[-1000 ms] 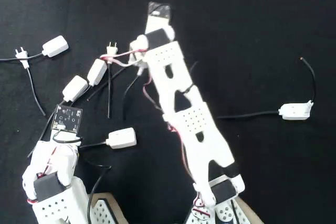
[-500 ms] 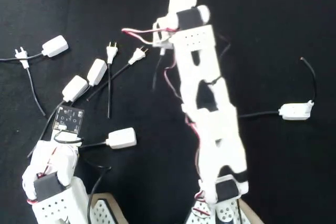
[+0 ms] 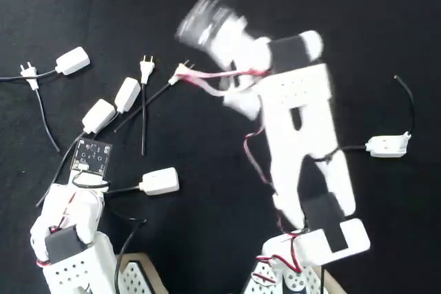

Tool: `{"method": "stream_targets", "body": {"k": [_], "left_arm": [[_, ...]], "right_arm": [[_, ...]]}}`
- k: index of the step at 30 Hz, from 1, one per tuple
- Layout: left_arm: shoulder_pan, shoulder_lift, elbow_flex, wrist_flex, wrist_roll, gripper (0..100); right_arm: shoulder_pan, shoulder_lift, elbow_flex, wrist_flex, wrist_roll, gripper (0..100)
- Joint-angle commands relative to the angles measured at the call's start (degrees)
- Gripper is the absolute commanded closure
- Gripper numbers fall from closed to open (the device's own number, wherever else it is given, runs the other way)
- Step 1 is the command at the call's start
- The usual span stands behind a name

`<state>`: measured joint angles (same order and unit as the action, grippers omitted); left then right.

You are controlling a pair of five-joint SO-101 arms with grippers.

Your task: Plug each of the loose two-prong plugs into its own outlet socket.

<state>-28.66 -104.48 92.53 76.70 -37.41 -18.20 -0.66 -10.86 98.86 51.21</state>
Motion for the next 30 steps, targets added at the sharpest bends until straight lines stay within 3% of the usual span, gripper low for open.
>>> {"method": "stream_targets", "body": {"k": [1,12,15,18,22,26,30], "left_arm": [[0.92,-0.09,0.13,0.53,-0.88,87],[1.10,-0.09,0.13,0.70,-0.97,87],[1.10,-0.09,0.13,0.70,-0.97,87],[1.10,-0.09,0.13,0.70,-0.97,87],[1.10,-0.09,0.13,0.70,-0.97,87],[1.10,-0.09,0.13,0.70,-0.97,87],[1.10,-0.09,0.13,0.70,-0.97,87]], "right_arm": [[-3.25,-0.31,8.57,-2.29,10.46,98.4],[-10.99,17.71,10.86,-8.88,14.68,97.9],[-10.64,19.30,10.51,-8.62,13.98,89.0],[-9.23,19.03,9.27,-8.44,8.70,81.6],[-8.70,16.66,6.46,-4.92,2.90,81.2],[-8.62,11.65,3.47,-0.79,-8.18,81.2],[-8.09,7.16,5.32,2.02,-35.96,81.3]]}}
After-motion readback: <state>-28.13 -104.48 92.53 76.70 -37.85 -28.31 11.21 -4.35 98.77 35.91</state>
